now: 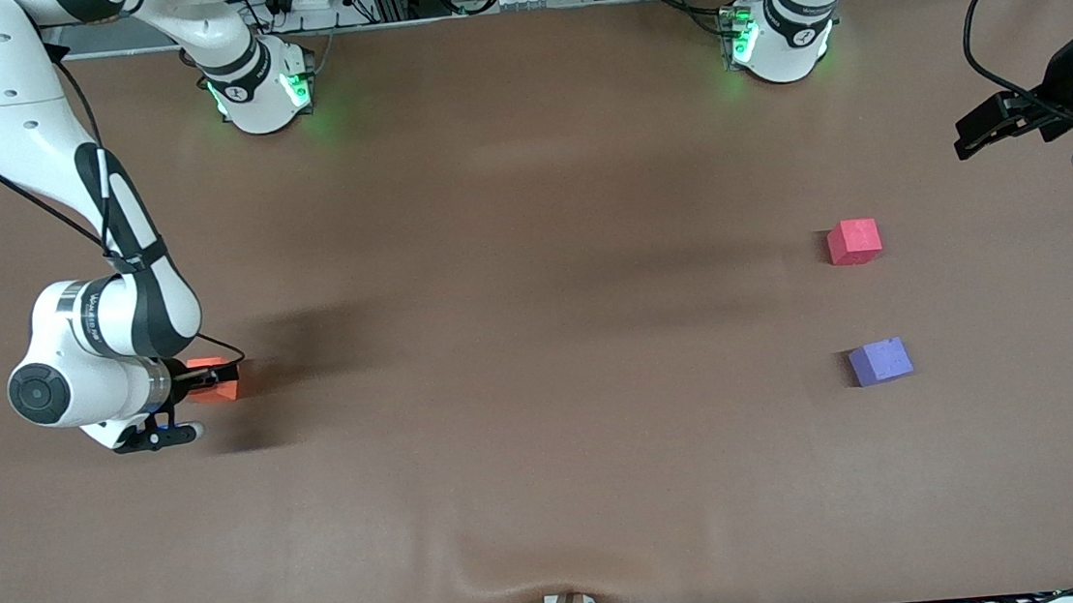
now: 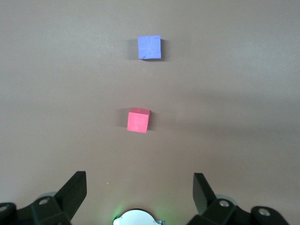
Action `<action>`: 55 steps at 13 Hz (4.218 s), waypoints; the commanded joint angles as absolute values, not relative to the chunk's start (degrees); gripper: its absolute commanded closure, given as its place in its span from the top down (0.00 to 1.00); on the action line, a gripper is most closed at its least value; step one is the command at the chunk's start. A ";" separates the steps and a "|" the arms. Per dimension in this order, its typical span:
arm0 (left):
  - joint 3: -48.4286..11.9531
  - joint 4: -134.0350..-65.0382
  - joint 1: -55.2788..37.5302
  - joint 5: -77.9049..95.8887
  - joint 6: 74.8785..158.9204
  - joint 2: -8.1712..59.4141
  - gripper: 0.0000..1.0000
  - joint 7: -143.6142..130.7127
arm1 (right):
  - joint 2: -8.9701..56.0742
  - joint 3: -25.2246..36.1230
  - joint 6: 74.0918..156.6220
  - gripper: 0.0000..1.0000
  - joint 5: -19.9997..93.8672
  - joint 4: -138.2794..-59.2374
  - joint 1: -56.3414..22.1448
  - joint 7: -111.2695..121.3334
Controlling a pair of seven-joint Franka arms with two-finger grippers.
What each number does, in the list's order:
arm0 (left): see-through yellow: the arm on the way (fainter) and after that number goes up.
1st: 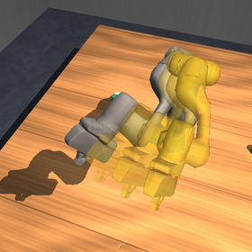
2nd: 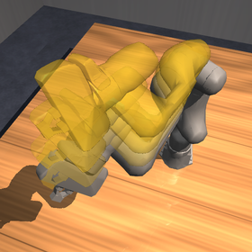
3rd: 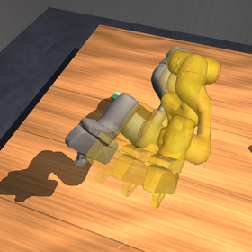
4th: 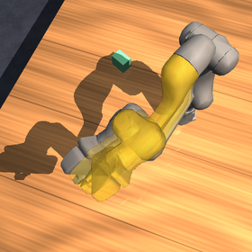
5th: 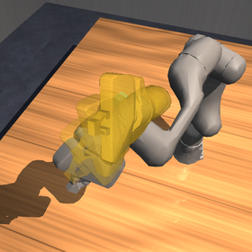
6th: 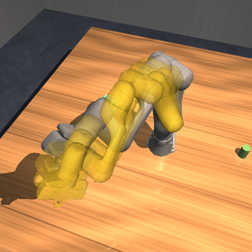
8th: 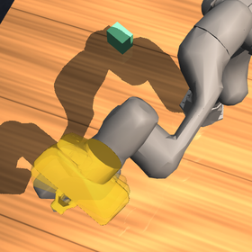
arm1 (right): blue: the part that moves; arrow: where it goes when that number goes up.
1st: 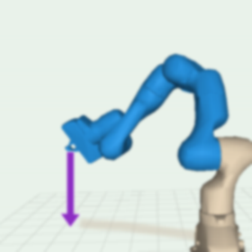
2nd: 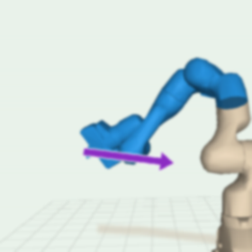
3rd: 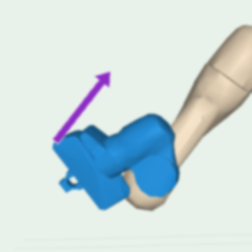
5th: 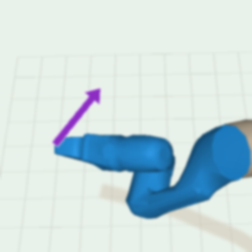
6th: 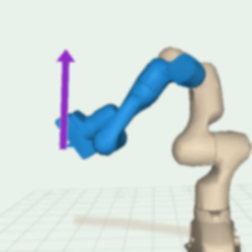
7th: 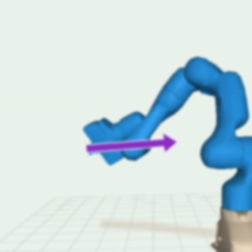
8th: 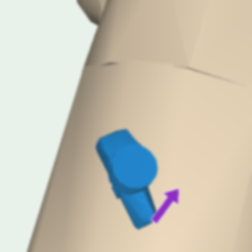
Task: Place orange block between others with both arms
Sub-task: 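Lower the right gripper over the orange cube and close on it, then lift the orange cube and carry it toward the table middle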
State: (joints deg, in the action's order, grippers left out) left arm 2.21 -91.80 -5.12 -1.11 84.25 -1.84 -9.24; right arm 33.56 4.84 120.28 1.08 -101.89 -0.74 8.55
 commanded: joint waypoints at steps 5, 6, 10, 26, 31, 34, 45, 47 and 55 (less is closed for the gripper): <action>1.93 -91.93 -5.01 -0.44 85.34 -1.85 1.00 -9.40 | 33.66 4.57 121.20 0.73 1.05 -102.66 -0.26 9.58; 1.93 -91.93 -5.01 -0.44 85.34 -1.85 1.00 -9.32 | 33.66 4.57 121.20 0.71 1.05 -102.66 -0.26 9.58; 1.93 -92.11 -4.83 -0.44 85.78 -1.67 1.00 -9.32 | 33.58 4.66 121.11 0.23 0.97 -102.66 -1.14 8.97; 2.11 -92.28 -4.31 -0.26 86.66 -1.50 1.00 -8.35 | 33.31 4.48 109.34 0.00 1.76 -93.16 -18.00 -20.90; 2.02 -92.46 -4.39 -0.26 87.10 -1.49 1.00 -8.35 | 33.40 4.48 105.22 0.00 1.85 -90.36 -27.66 -33.19; 2.02 -92.55 -4.39 -0.26 87.10 -1.49 1.00 -8.35 | 33.57 4.31 101.95 0.00 3.07 -87.19 -32.24 -38.31; 1.93 -93.95 -4.39 -0.35 88.15 -1.85 1.00 -8.26 | 37.95 3.87 107.02 0.00 17.14 -82.27 -47.99 -39.11; 1.93 -93.96 -4.39 -0.35 88.42 -1.58 1.00 -8.26 | 40.42 3.87 114.49 0.00 17.14 -82.35 -48.51 -39.29; 1.93 -94.04 -4.48 -0.44 88.95 -1.23 1.00 -8.26 | 44.74 3.96 121.73 0.22 17.05 -81.65 -48.43 -44.21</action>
